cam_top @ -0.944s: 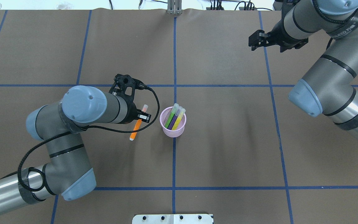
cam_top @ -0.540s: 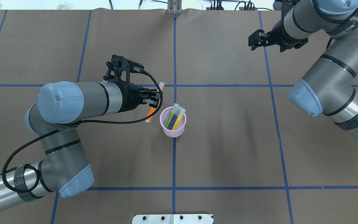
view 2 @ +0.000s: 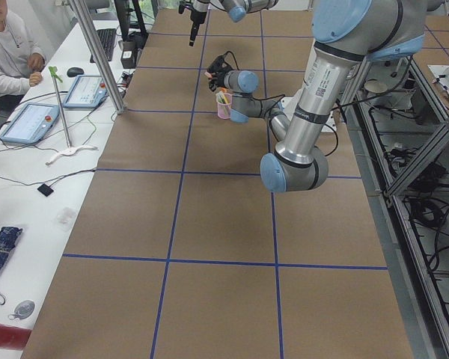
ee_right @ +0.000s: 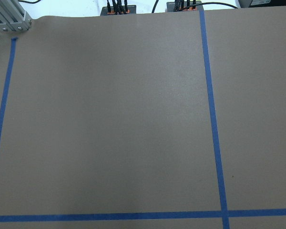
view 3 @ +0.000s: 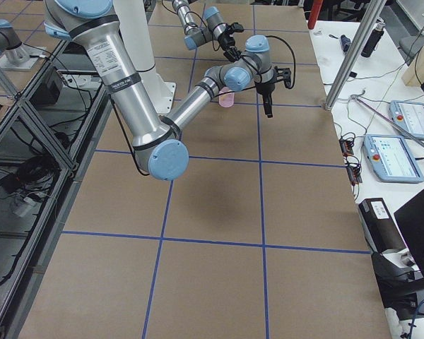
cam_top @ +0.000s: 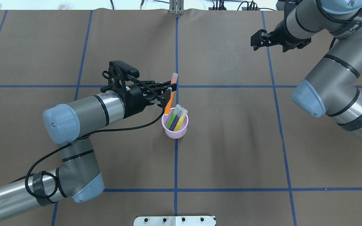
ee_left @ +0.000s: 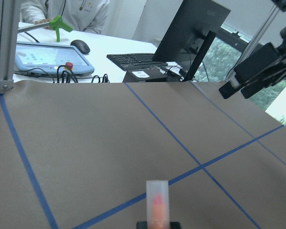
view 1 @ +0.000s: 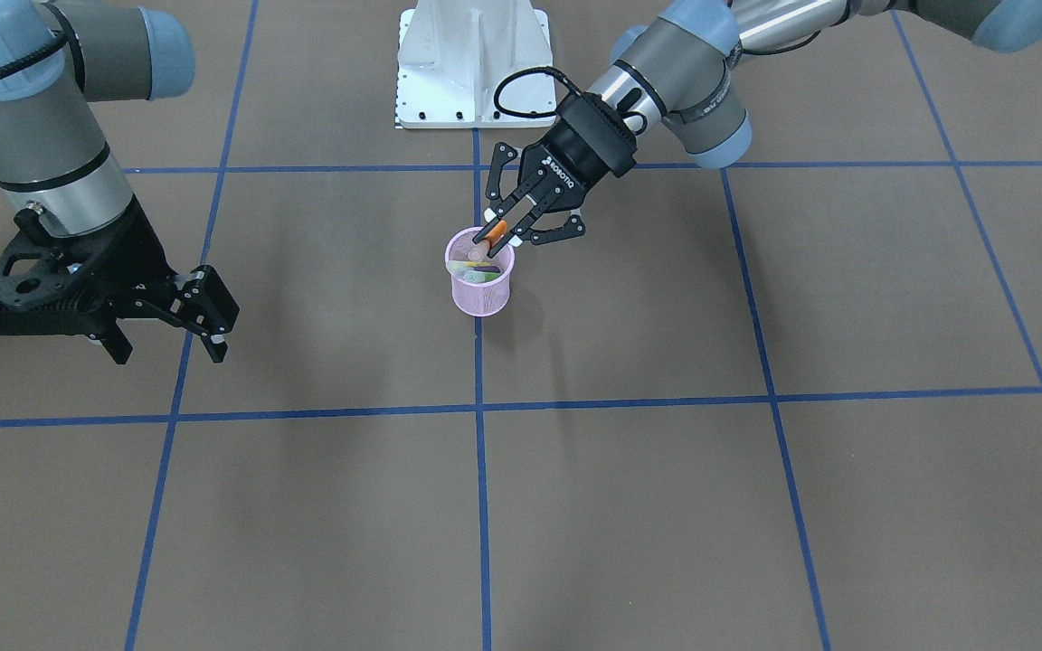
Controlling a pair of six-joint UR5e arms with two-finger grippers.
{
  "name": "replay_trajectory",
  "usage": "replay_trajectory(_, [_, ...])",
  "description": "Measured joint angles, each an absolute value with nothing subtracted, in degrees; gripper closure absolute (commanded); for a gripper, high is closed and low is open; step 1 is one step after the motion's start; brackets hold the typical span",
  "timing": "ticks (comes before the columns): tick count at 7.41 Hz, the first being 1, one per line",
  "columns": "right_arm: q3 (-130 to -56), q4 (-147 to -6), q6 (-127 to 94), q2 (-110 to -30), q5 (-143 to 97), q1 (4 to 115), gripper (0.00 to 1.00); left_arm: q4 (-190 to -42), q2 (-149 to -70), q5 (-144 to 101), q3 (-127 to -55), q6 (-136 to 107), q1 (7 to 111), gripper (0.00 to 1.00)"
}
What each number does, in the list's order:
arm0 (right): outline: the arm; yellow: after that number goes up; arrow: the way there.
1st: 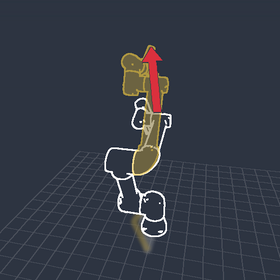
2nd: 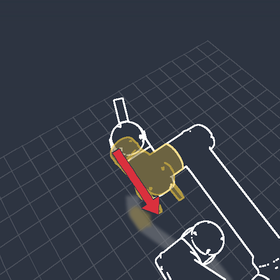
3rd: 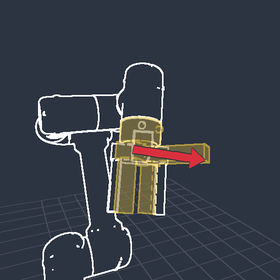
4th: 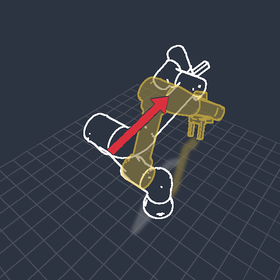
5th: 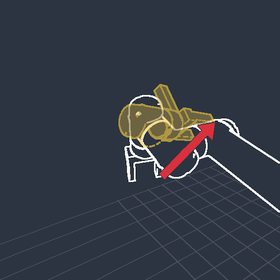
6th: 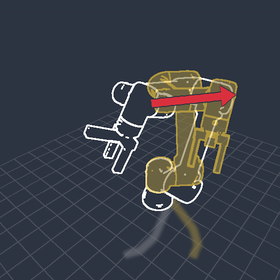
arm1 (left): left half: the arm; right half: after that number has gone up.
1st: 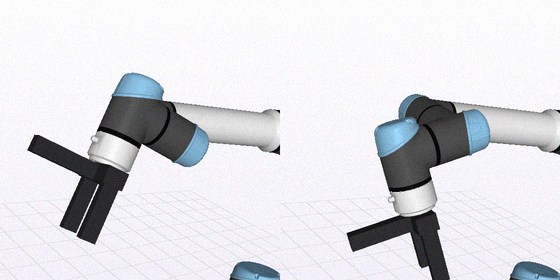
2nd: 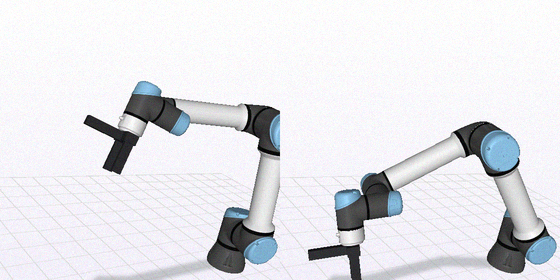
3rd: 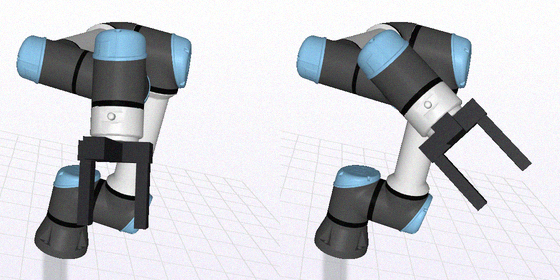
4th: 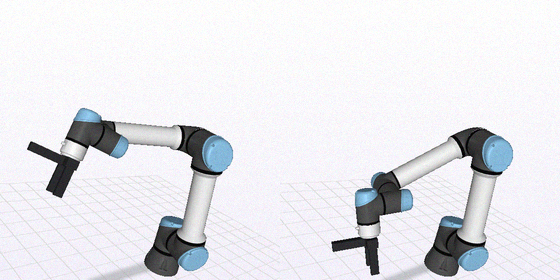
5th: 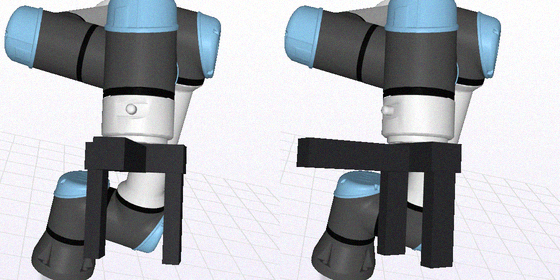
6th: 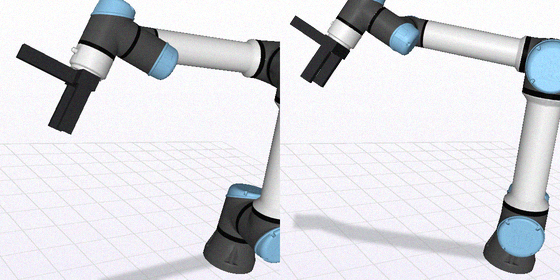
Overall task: Collect pens into pen holder
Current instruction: 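Lift the orange marker with the left gripper and carry it over the cup, then lower the orange marker into the cup and open the left gripper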
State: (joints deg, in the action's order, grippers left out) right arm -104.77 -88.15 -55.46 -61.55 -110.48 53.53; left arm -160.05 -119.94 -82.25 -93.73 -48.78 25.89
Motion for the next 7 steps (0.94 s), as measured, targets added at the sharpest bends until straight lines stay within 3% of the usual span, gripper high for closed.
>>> replay_trajectory(7, [-104.9, -88.2, -55.5, -61.7, -110.5, 53.5, 0.00, -166.8, -120.7, -77.3, -88.1, -39.9, 21.8, 1.00])
